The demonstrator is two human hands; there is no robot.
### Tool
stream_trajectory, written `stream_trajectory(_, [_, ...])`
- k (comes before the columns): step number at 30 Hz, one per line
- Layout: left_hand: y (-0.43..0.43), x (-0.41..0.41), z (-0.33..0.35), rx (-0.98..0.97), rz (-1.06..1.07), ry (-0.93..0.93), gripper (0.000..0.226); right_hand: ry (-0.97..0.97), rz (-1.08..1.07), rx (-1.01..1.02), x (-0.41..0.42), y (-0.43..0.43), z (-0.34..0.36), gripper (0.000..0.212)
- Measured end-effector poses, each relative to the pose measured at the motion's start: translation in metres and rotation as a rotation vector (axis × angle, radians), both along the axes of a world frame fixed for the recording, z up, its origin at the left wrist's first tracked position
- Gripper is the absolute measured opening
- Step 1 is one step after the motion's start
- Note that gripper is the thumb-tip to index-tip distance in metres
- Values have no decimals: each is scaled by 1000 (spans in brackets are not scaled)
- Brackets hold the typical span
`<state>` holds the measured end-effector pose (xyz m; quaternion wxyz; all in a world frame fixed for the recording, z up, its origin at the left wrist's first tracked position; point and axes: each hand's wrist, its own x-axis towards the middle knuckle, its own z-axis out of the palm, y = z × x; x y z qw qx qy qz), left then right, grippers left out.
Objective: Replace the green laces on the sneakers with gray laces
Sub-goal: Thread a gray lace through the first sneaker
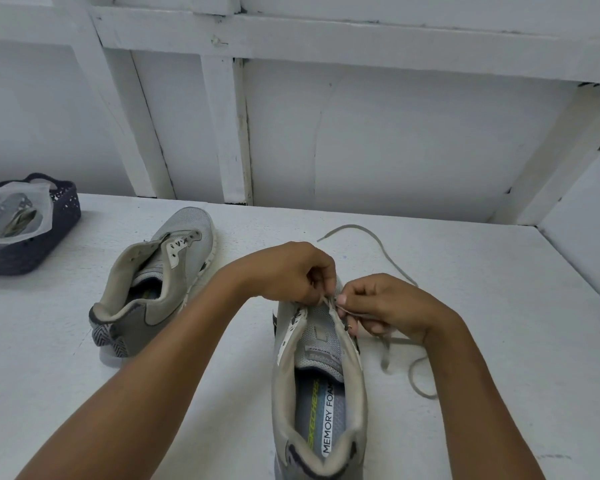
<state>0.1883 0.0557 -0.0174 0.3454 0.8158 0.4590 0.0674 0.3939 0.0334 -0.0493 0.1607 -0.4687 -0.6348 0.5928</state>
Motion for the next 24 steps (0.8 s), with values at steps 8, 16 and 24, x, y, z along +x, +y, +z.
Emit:
stream_trajectory(8, [5, -6, -8, -81, 13, -81, 23, 116, -97, -123, 3, 1, -4, 9])
stream_trajectory(16, [3, -8, -13, -102, 46, -152, 26, -5, -124, -161, 0, 5, -5, 22])
stream_trajectory(24, [6, -8, -14, -97, 92, -107, 16, 60, -100, 172, 13, 2, -4, 7])
